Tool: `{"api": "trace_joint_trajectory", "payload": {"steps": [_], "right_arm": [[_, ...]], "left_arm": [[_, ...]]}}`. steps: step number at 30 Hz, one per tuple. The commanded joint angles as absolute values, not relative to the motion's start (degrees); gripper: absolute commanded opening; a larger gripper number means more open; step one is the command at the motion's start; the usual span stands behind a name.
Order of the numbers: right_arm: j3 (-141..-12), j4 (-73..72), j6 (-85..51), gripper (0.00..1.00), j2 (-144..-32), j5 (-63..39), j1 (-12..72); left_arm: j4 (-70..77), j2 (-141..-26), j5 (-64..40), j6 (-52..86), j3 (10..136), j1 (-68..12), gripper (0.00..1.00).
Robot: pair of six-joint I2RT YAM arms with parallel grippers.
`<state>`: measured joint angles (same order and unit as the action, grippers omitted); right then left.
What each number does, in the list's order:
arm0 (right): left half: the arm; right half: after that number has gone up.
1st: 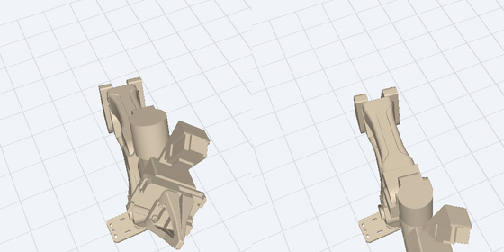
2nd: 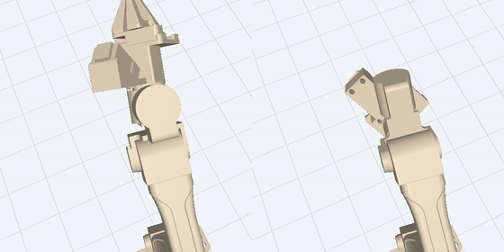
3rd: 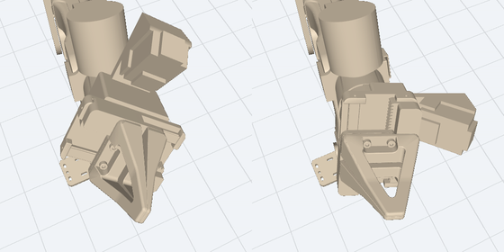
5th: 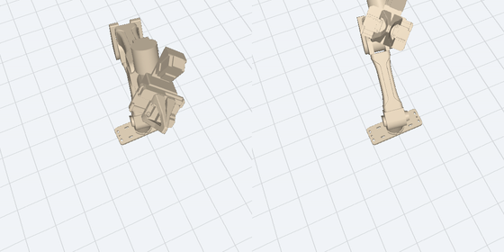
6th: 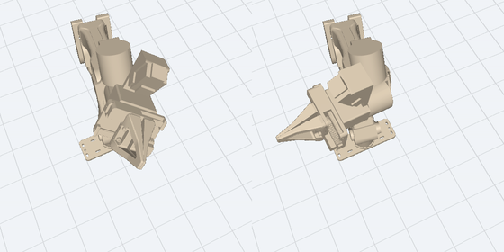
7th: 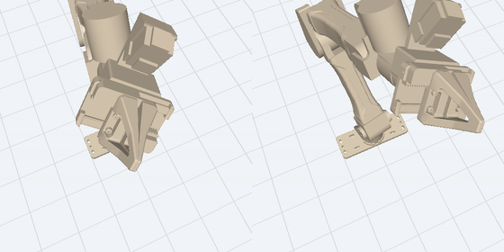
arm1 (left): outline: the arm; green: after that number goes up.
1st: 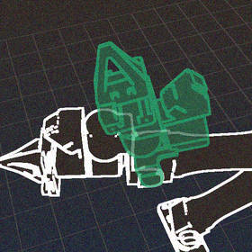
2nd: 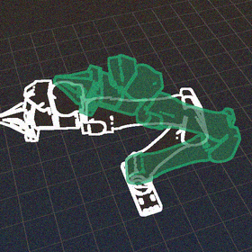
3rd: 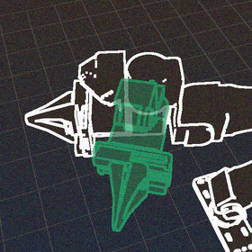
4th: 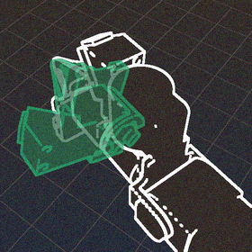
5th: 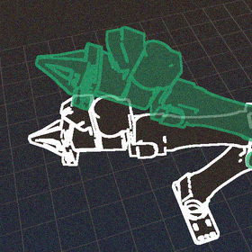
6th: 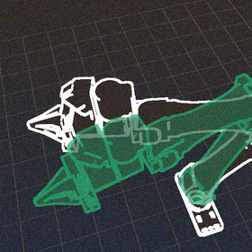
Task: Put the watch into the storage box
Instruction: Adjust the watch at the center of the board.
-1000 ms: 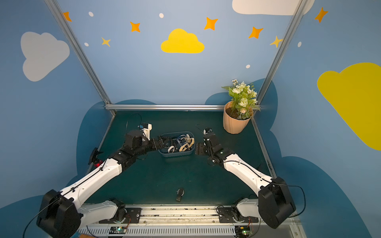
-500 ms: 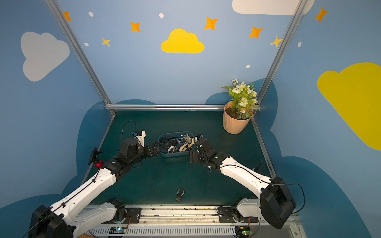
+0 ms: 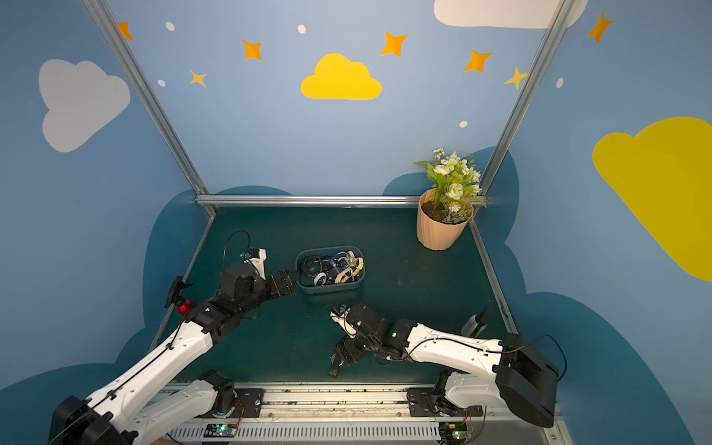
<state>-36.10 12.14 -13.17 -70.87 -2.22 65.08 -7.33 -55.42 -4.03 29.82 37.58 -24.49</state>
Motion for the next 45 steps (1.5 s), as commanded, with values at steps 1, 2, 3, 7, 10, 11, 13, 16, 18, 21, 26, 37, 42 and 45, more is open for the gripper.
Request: {"api": "trace_joint_trajectory", "payload": {"steps": [1,2,3,7,10,11,13,16,18,21,26,37,42,45], "right_arm": [[-35.44,9.38,-8.97,0.86,-72.72,-2.76,68.23],[-35.65,9.37,-8.35,0.85,-73.84,-2.4,69.36],[-35.81,9.4,-7.84,0.85,-74.88,-2.19,70.07],[-37.16,9.41,-6.95,0.85,-79.76,-1.82,72.1],[-37.87,8.76,-6.98,0.85,-82.43,-2.02,72.59],[-37.96,8.66,-7.14,0.85,-83.22,-1.81,72.62],[-37.98,8.27,-7.63,0.85,-84.16,-0.79,72.55],[-38.15,8.03,-8.33,0.85,-85.21,1.14,72.21],[-38.18,7.91,-8.79,0.84,-85.89,1.52,71.61],[-38.2,7.3,-9.77,0.83,-86.39,1.79,70.29],[-38.22,7.21,-10.66,0.78,-86.44,2.17,67.57],[-39.7,7.89,-13.0,0.75,-85.03,1.31,60.15],[-41.51,9.98,-12.3,0.78,-83.38,2.5,60.12],[-42.39,11.64,-12.53,0.78,-82.47,3.0,60.05]], "left_arm": [[-8.38,-54.61,-2.71,29.41,37.44,-24.35,1.0],[-8.45,-54.66,-2.65,29.32,37.43,-24.31,1.0],[-8.6,-54.66,-2.64,29.32,37.36,-24.34,1.0],[-8.94,-54.45,-2.54,29.31,37.36,-24.35,1.0],[-9.23,-54.07,-2.4,29.33,37.35,-24.43,1.0],[-9.47,-53.88,-2.29,29.25,37.35,-24.29,1.0],[-9.8,-53.51,-1.98,29.01,37.4,-24.28,1.0],[-10.02,-52.93,-1.45,28.89,37.32,-24.34,1.0],[-10.08,-52.69,-1.16,28.76,37.34,-24.27,1.0],[-10.02,-52.64,-1.07,28.69,37.37,-24.26,1.0],[-9.93,-52.99,-1.13,28.73,37.39,-24.3,1.0],[-9.49,-53.79,-1.23,28.69,37.61,-24.3,1.0],[-9.58,-53.98,-1.27,28.66,37.68,-24.26,1.0],[-9.67,-54.02,-1.17,28.61,37.7,-24.27,1.0]]}}
